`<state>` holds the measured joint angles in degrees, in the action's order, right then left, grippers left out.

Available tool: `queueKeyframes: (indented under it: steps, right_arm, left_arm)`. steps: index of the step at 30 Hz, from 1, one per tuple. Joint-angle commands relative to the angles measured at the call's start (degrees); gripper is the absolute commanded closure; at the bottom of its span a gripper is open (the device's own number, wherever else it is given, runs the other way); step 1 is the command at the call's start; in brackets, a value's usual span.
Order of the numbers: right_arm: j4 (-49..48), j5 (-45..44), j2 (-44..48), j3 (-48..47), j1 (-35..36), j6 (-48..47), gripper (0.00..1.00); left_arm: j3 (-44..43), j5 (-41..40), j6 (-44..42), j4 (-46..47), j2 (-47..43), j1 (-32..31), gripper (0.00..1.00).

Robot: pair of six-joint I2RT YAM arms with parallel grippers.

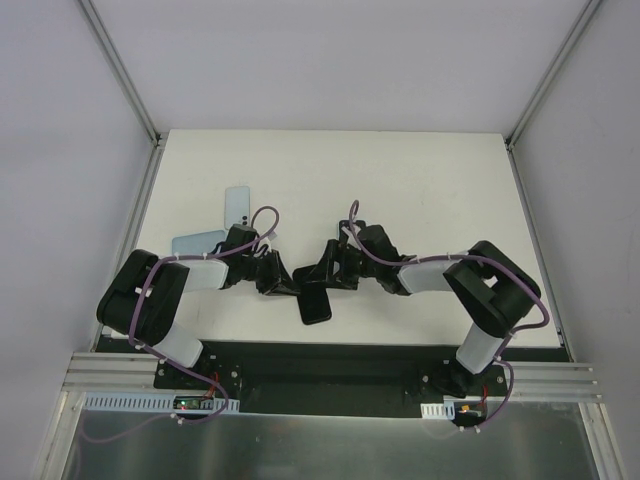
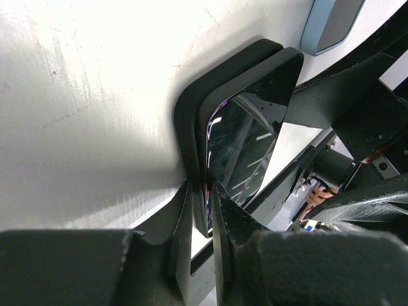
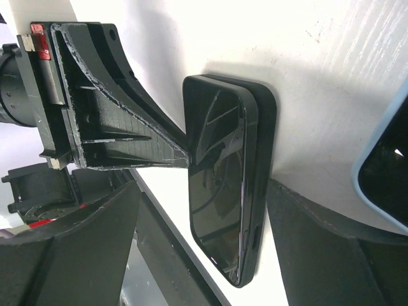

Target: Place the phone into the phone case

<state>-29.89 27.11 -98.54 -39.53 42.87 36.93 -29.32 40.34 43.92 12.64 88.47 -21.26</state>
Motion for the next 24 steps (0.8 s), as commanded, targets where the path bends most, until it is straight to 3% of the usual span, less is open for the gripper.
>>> queueKeyframes:
  steps: [1,10,24]
  right_arm:
    - [-12.8,10.3,-0.2,-0.1,2.0,4.6,0.21]
    - [-18.6,12.8,-0.7,1.9,1.8,7.3,0.30]
    - [-33.3,15.8,-3.8,5.0,1.4,14.6,0.32]
  left_arm:
    - [0.5,4.3,0.7,2.7,0.6,-1.3,0.89]
    - [0.1,4.2,0.5,2.1,0.5,-1.2,0.89]
    - [0.3,4.2,0.3,1.3,-0.4,-1.0,0.89]
